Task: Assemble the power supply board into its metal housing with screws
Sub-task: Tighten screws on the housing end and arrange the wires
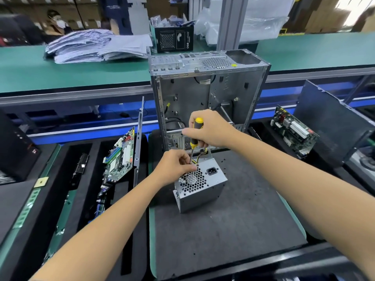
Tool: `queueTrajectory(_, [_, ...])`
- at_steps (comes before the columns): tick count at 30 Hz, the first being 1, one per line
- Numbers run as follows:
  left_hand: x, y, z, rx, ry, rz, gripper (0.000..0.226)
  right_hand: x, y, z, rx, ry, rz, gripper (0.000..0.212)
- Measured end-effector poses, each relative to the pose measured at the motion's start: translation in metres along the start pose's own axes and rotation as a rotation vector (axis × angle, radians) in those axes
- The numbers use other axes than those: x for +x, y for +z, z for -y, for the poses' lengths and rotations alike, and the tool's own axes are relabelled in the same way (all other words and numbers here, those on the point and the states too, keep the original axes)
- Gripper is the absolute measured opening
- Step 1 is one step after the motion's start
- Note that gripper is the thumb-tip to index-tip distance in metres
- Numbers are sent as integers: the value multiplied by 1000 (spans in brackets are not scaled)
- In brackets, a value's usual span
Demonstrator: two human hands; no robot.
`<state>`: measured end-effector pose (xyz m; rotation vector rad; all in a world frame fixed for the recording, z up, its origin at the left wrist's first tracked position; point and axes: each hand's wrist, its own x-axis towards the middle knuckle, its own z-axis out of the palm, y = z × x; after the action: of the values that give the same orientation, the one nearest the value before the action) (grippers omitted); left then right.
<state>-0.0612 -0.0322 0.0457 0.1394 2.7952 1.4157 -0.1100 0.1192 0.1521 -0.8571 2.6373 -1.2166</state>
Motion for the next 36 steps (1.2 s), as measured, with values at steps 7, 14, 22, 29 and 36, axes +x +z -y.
queueTrajectory(7, [-19,-3,10,173,64,135,35,-13,11,16,-121,-66,270,27])
queueTrajectory(14, [-32,-3,11,157,31,298,29,-22,25,22,-193,-90,358,25])
queueTrajectory(22, [-40,-3,13,154,35,320,29,-27,27,28,-211,-125,385,23])
queueTrajectory(29, [-44,-6,15,4,24,339,33,-34,31,31,-295,-206,400,24])
queueTrajectory(36, [-50,-5,22,39,108,279,32,-37,29,31,-373,-258,424,23])
